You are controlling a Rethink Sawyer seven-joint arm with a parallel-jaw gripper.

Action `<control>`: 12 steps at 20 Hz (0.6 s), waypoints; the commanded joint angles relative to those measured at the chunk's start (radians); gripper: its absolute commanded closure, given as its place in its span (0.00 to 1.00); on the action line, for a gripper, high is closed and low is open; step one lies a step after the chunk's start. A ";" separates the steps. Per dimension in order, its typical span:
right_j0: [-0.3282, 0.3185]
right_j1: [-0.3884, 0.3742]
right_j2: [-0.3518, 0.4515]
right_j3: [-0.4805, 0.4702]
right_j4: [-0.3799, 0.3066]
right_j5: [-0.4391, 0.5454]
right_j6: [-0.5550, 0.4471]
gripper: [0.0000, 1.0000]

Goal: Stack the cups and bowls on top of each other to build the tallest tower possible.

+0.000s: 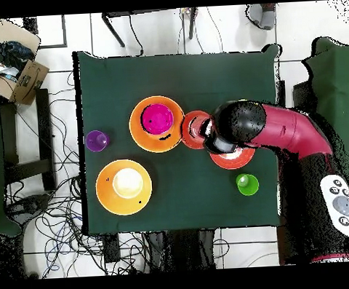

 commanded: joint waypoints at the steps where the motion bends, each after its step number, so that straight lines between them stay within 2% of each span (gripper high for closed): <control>1: 0.028 0.026 0.115 -0.075 0.025 0.079 -0.102 1.00; 7: 0.052 0.053 0.110 -0.091 0.038 0.068 -0.047 1.00; 12: 0.023 0.084 0.177 -0.060 0.176 -0.010 -0.002 1.00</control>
